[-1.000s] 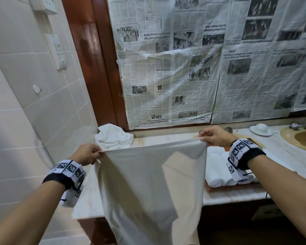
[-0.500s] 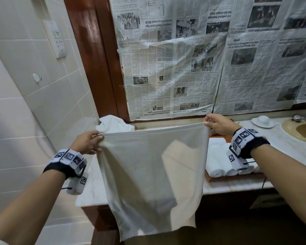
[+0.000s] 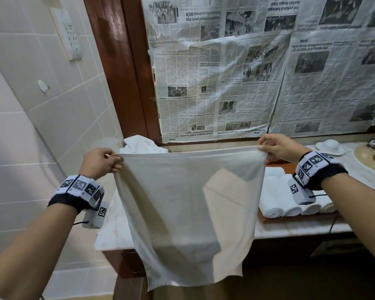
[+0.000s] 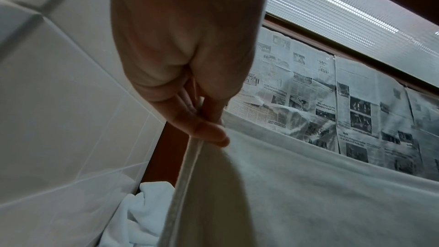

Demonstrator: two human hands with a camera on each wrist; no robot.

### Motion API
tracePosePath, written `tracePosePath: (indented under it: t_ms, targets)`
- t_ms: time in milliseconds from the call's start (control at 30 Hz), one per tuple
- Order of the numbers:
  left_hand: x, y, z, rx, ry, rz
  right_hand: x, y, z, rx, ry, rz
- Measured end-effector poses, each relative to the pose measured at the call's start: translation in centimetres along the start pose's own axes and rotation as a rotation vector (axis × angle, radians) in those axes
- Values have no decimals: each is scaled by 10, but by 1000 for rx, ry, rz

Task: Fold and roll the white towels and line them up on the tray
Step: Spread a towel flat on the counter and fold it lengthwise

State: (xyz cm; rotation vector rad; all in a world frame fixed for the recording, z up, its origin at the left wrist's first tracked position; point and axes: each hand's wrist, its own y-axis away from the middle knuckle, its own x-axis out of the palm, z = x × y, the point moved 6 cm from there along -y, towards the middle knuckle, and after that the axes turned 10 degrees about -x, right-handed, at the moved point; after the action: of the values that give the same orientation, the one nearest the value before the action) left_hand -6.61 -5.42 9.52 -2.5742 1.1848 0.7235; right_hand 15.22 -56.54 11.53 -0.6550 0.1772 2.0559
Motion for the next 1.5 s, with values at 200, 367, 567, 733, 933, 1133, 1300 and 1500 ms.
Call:
tracePosePath:
  t_ms: [200,367,567,733,933,1133,1300,1500]
  targets:
    - [-8,-23,4,3,-9,42,-4,-11,-12,61,-98,15]
    - [5,-42,10,13,51,108,-5,-26,-26,75,-6,-147]
    - [35,-80,16,-16,49,89,0,-70,-49,107,-11,-165]
    - [62,-120,27,-103,60,62,8,-119,-78,171,-72,-121]
    - [89,-159,50,-181,38,-11,22,-171,-120,255,-114,-135]
    - [122,-203,72,-198,31,-43,39,-218,-164,292,-66,-165]
    - [159,-253,100,-240,21,-7,57,-254,-208,337,-32,-210]
    - [204,-308,122,-203,-75,27,82,-295,-268,444,-26,-277]
